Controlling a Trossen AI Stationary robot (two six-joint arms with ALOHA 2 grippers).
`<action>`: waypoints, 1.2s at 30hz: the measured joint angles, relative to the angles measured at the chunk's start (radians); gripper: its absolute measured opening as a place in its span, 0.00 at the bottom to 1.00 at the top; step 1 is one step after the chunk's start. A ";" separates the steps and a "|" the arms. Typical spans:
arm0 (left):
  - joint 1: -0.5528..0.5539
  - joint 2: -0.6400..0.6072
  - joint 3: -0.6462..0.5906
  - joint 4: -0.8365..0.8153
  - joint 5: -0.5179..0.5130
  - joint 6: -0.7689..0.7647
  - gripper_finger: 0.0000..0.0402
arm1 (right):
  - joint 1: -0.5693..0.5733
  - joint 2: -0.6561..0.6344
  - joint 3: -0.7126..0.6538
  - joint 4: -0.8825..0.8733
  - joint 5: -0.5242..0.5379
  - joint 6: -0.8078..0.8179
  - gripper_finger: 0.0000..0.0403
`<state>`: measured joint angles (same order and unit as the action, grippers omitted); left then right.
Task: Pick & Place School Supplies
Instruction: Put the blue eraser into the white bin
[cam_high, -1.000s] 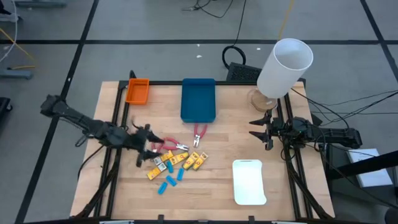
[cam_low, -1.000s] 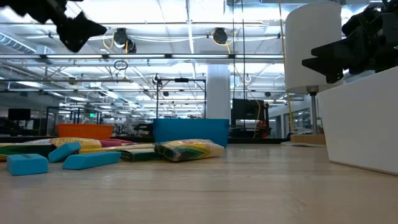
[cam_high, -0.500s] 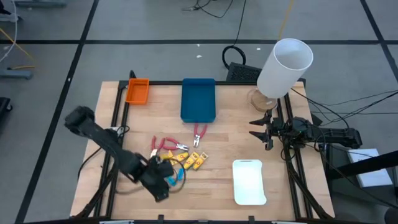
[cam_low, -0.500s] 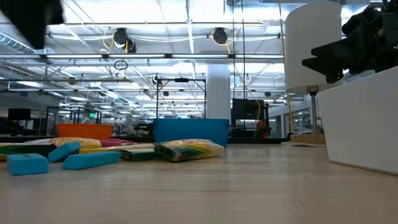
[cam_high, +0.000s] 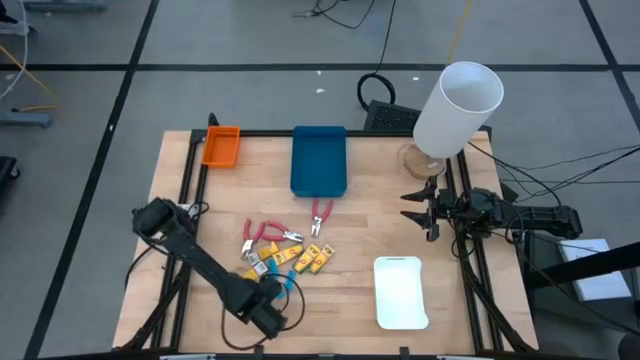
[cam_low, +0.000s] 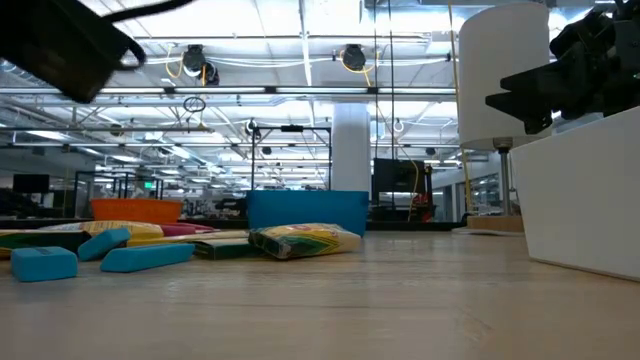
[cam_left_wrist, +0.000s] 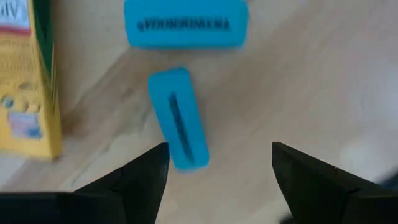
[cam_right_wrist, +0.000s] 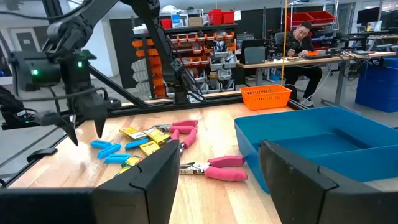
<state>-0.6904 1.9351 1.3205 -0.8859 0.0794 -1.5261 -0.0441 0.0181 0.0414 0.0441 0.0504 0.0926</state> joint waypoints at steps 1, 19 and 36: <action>0.000 0.010 0.000 0.003 -0.011 -0.007 0.71 | 0.000 0.000 0.000 0.000 0.000 0.000 0.52; -0.001 0.048 0.000 -0.044 0.071 -0.265 0.71 | 0.000 0.000 0.000 0.011 0.001 0.000 0.52; -0.001 0.048 0.000 -0.051 0.025 -0.207 0.54 | 0.000 0.000 0.000 0.011 0.001 0.000 0.52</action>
<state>-0.6914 1.9831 1.3201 -0.9371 0.1043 -1.7332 -0.0441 0.0185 0.0414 0.0551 0.0509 0.0926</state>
